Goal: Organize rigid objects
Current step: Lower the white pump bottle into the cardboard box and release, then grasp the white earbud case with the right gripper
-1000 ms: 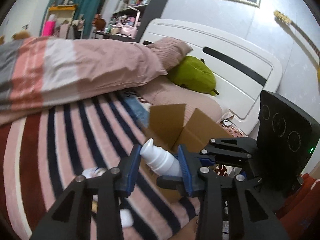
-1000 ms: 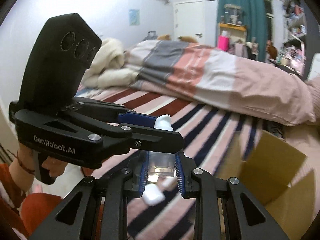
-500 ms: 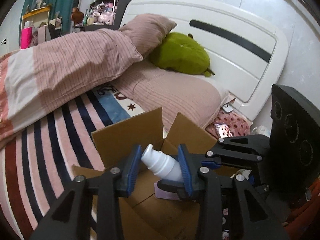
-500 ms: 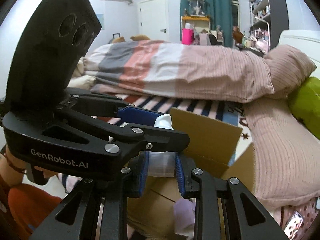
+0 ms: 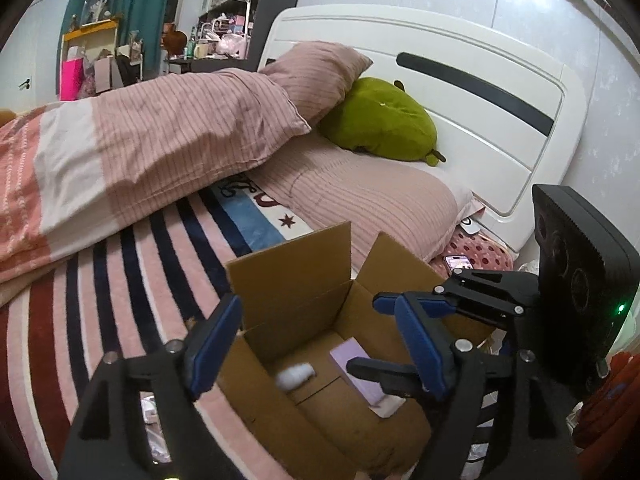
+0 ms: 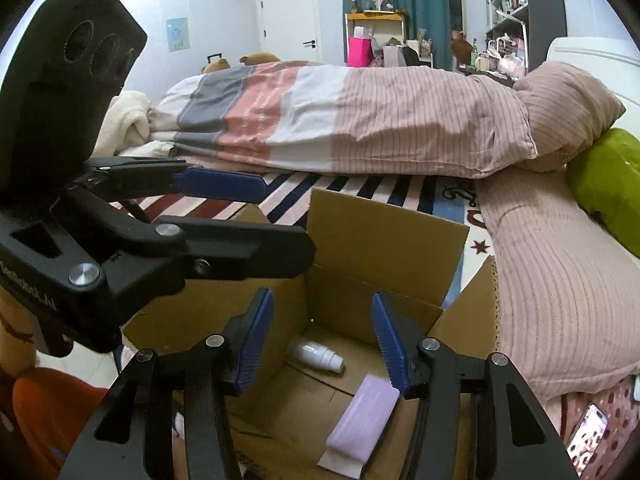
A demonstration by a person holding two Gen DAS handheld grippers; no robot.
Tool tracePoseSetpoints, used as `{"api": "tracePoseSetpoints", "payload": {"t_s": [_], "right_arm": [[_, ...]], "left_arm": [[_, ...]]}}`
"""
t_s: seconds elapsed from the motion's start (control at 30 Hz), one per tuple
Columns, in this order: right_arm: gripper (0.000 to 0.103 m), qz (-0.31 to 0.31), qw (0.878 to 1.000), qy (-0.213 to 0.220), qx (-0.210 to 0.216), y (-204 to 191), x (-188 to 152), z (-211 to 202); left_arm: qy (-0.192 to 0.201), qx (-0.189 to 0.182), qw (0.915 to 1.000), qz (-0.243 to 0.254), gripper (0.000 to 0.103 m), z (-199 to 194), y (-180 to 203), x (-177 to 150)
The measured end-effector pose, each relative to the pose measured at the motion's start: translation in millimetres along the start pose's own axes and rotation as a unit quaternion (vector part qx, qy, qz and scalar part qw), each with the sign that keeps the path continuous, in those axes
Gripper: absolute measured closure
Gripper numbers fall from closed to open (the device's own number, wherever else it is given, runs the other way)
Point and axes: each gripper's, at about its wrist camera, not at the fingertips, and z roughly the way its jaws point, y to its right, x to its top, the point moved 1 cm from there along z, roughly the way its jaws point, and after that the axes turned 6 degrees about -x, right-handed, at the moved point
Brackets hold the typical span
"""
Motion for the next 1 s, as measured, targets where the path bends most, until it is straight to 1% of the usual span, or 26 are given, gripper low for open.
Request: {"api": "tracePoseSetpoints", "payload": {"t_s": [0.13, 0.2, 0.27, 0.3, 0.43, 0.63, 0.73, 0.83, 0.9, 1.0], "right_arm": [[0.056, -0.011, 1.0, 0.001, -0.004, -13, 4, -6], [0.056, -0.018, 1.0, 0.002, -0.005, -22, 7, -8], [0.056, -0.026, 1.0, 0.004, -0.005, -34, 11, -11], [0.056, -0.03, 1.0, 0.004, -0.005, -40, 13, -11], [0.056, -0.05, 0.999, 0.006, 0.004, -69, 21, -11], [0.056, -0.085, 0.996, 0.001, 0.035, -125, 31, 1], [0.056, -0.102, 0.993, -0.011, 0.06, -154, 33, 12], [0.056, -0.12, 0.989, -0.032, 0.084, -183, 29, 31], [0.056, -0.127, 0.986, -0.049, 0.096, -195, 23, 43], [0.056, -0.131, 0.982, -0.081, 0.109, -208, 11, 65]], "left_arm": [[0.017, 0.008, 0.9998, -0.005, 0.022, -22, -8, -8], [0.029, 0.011, 0.9995, -0.011, 0.022, -38, -15, -14], [0.04, 0.018, 0.9989, -0.017, 0.02, -54, -22, -20], [0.047, 0.024, 0.9984, -0.02, 0.018, -64, -27, -25], [0.067, 0.045, 0.9962, -0.033, 0.017, -94, -46, -43], [0.09, 0.092, 0.99, -0.057, 0.017, -133, -84, -81], [0.095, 0.113, 0.9865, -0.072, 0.017, -145, -106, -104], [0.092, 0.13, 0.984, -0.079, 0.017, -150, -122, -123], [0.087, 0.145, 0.9819, -0.086, 0.017, -150, -133, -139], [0.075, 0.155, 0.981, -0.09, 0.016, -146, -147, -162]]}}
